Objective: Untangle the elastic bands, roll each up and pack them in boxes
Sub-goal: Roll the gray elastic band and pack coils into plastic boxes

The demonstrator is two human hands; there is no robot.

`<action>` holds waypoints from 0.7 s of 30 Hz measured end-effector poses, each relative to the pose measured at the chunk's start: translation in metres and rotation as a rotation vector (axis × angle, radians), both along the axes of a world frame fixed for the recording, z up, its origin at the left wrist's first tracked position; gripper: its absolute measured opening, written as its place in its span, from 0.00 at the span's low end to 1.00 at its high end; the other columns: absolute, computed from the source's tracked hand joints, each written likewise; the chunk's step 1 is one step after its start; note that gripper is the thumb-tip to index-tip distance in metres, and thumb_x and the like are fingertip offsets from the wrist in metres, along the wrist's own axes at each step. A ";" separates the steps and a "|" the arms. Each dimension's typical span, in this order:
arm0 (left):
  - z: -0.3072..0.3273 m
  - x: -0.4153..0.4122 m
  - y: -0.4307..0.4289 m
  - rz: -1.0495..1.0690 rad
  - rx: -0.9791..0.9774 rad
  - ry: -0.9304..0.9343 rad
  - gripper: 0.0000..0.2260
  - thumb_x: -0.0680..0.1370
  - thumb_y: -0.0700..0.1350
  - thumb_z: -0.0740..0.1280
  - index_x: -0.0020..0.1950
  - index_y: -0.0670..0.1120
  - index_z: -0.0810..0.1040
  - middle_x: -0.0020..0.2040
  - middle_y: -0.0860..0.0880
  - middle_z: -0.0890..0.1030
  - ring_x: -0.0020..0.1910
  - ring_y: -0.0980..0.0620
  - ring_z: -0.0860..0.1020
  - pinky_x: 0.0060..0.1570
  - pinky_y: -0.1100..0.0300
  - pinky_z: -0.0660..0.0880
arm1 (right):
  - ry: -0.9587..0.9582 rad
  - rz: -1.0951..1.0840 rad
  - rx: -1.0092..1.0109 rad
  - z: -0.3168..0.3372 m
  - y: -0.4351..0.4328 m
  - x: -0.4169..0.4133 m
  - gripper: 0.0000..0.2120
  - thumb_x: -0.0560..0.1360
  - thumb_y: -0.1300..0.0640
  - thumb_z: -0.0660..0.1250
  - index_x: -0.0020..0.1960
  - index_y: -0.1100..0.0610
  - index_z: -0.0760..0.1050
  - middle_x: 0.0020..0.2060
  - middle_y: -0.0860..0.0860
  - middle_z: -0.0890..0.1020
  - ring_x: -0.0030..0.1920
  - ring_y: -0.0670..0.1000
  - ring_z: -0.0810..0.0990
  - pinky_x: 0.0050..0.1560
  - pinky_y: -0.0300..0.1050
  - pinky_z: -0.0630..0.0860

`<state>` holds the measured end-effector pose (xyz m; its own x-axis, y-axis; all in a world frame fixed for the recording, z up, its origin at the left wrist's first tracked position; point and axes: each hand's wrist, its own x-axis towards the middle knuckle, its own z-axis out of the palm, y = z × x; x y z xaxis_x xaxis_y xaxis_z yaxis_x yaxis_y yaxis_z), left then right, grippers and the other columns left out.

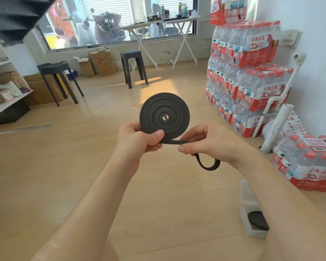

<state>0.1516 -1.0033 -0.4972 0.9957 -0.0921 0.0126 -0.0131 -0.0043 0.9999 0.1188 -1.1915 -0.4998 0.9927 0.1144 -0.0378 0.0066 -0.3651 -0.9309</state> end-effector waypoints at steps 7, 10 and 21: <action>-0.001 0.003 0.002 -0.028 0.036 0.041 0.06 0.70 0.31 0.71 0.45 0.36 0.80 0.32 0.45 0.80 0.26 0.52 0.76 0.27 0.64 0.75 | -0.110 -0.041 -0.043 -0.003 -0.006 0.001 0.09 0.69 0.62 0.75 0.48 0.54 0.85 0.42 0.52 0.87 0.48 0.54 0.84 0.55 0.49 0.79; -0.001 0.004 0.002 -0.018 0.039 0.070 0.07 0.70 0.32 0.71 0.48 0.36 0.80 0.33 0.46 0.80 0.26 0.53 0.76 0.27 0.65 0.74 | -0.196 -0.048 -0.031 -0.005 -0.004 0.000 0.08 0.70 0.62 0.74 0.48 0.53 0.85 0.37 0.48 0.86 0.36 0.48 0.82 0.41 0.39 0.78; -0.001 0.007 0.011 -0.090 0.127 0.141 0.05 0.71 0.32 0.70 0.46 0.36 0.79 0.31 0.47 0.78 0.26 0.54 0.73 0.26 0.65 0.72 | -0.507 -0.074 -0.141 0.000 -0.004 -0.005 0.37 0.64 0.63 0.80 0.66 0.42 0.70 0.61 0.37 0.73 0.41 0.40 0.81 0.41 0.27 0.72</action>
